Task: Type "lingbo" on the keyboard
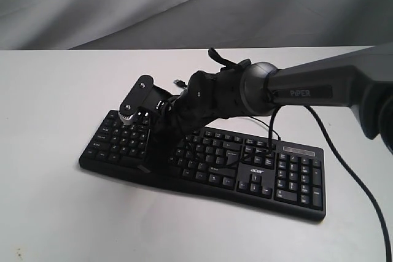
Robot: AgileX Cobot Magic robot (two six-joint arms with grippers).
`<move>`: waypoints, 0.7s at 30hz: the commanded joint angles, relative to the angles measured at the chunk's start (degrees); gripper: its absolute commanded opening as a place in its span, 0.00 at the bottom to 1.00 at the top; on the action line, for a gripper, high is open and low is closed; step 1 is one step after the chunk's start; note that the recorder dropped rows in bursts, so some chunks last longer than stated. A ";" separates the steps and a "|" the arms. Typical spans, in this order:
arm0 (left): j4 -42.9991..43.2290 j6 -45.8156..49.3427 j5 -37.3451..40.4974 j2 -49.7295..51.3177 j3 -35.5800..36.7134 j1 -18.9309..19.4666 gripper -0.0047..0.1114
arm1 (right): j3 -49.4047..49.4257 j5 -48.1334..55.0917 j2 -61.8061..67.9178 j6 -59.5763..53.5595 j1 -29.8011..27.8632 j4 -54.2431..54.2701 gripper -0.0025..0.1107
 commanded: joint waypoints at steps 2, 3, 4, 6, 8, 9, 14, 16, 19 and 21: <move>-0.21 -0.12 -0.51 -0.21 0.28 0.06 0.04 | -0.38 -0.39 0.02 -0.25 -0.16 0.02 0.02; -0.21 -0.12 -0.51 -0.21 0.28 0.06 0.04 | -0.38 -0.39 0.02 -0.40 -0.16 0.25 0.02; -0.21 -0.12 -0.51 -0.21 0.28 0.06 0.04 | -0.38 -0.39 0.02 -0.40 -0.16 0.25 0.02; -0.21 -0.12 -0.51 -0.21 0.28 0.06 0.04 | -0.38 -0.39 0.13 -0.38 -0.16 0.24 0.02; -0.21 -0.12 -0.51 -0.21 0.28 0.06 0.04 | -0.38 -0.26 0.64 -0.38 -0.16 0.36 0.02; -0.21 -0.12 -0.51 -0.21 0.28 0.06 0.04 | -0.38 -0.26 0.68 -0.38 -0.16 0.36 0.02; -0.21 -0.12 -0.51 -0.21 0.28 0.06 0.04 | -0.38 0.56 0.10 -0.48 -0.16 0.20 0.02; -0.21 -0.12 -0.51 -0.21 0.28 0.06 0.04 | -0.38 1.64 -1.22 -0.48 -0.16 0.09 0.02; -0.21 -0.12 -0.51 -0.21 0.28 0.06 0.04 | -0.38 3.28 -2.43 -0.48 -0.16 0.06 0.02; -0.21 -0.12 -0.51 -0.21 0.28 0.06 0.04 | -0.38 4.14 -2.45 -0.37 -0.06 0.06 0.02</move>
